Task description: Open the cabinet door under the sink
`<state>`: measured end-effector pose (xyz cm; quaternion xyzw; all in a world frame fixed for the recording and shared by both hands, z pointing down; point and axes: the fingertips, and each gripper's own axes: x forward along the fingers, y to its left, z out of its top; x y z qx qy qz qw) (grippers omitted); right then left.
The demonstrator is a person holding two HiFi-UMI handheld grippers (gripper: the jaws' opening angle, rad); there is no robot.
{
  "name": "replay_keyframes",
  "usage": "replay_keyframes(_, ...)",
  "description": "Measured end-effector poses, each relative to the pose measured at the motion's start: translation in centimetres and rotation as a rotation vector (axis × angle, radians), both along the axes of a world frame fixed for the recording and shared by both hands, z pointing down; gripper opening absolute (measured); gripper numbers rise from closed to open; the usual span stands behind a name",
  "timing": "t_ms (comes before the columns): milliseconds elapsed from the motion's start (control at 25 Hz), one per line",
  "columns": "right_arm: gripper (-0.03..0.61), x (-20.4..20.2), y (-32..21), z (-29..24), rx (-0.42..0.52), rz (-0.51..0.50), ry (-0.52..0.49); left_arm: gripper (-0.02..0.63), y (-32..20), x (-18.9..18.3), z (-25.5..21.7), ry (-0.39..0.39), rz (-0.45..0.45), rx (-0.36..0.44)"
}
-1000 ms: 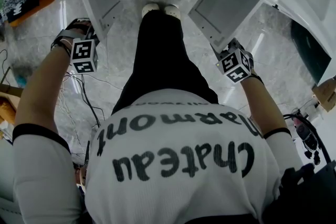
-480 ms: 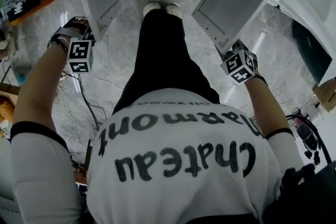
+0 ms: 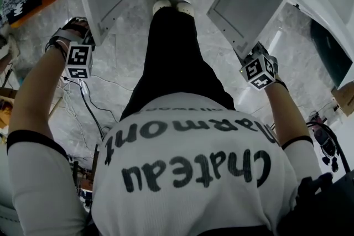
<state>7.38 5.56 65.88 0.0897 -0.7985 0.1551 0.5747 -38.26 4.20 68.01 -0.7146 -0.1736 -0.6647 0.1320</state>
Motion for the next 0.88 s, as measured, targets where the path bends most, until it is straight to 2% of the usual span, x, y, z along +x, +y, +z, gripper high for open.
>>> replay_keyframes(520, 0.058, 1.8, 0.6, 0.0, -0.019, -0.067, 0.035, 0.179, -0.1, -1.7, -0.2, 0.000, 0.073, -0.006)
replay_keyframes(880, 0.058, 2.9, 0.8, -0.1, -0.028, -0.118, 0.051, 0.181, -0.2, -3.2, -0.2, -0.015, 0.169, -0.026)
